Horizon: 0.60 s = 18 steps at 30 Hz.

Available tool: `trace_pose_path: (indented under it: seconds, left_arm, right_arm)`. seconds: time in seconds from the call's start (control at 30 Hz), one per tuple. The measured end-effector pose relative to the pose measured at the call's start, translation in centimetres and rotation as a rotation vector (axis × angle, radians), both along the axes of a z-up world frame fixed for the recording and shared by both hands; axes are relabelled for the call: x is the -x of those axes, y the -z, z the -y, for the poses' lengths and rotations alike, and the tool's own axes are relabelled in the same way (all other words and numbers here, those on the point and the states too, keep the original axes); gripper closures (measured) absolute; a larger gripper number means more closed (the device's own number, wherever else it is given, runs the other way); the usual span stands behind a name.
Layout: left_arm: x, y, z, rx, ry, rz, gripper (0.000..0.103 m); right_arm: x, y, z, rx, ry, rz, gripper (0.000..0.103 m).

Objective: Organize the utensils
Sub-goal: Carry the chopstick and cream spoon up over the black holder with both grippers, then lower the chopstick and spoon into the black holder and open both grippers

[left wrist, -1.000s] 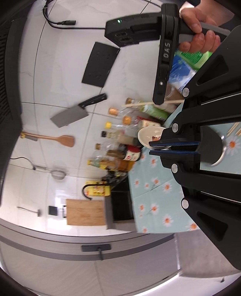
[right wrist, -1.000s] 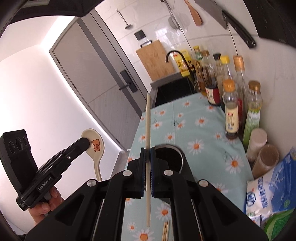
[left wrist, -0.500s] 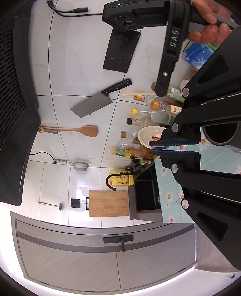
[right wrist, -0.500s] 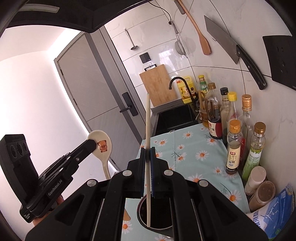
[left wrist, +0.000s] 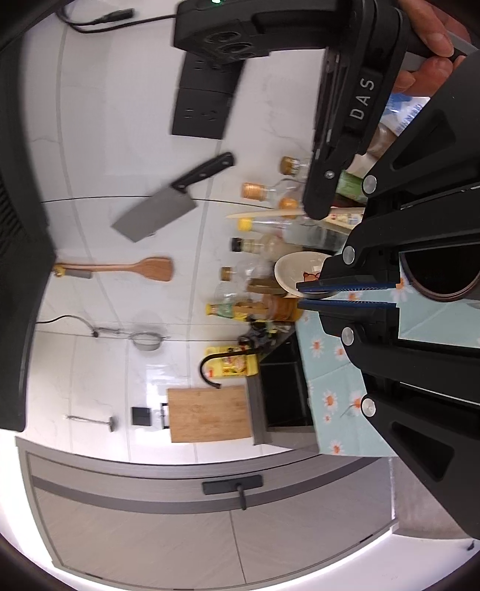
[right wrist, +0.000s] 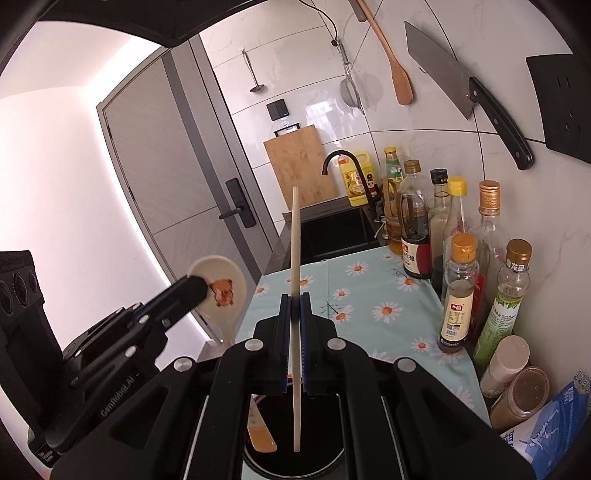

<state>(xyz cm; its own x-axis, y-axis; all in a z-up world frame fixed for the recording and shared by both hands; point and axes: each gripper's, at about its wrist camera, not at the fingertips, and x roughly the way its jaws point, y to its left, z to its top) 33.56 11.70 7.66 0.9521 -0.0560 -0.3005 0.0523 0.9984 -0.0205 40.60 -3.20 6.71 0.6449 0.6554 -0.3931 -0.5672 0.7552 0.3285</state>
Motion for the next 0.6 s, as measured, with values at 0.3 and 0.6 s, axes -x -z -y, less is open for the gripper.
trace_pose_path:
  seconds: [0.3,0.6]
  left_arm:
    - [-0.5,3.0,-0.2,0.039,-0.012,-0.091,0.097]
    - [0.5,3.8,-1.6,0.144,-0.004,-0.137,0.092]
  right_arm:
    - [-0.1,3.1,-0.3,0.039,0.005,-0.048,0.097]
    - [0.1,3.7,0.6,0.006,0.007,-0.137,0.079]
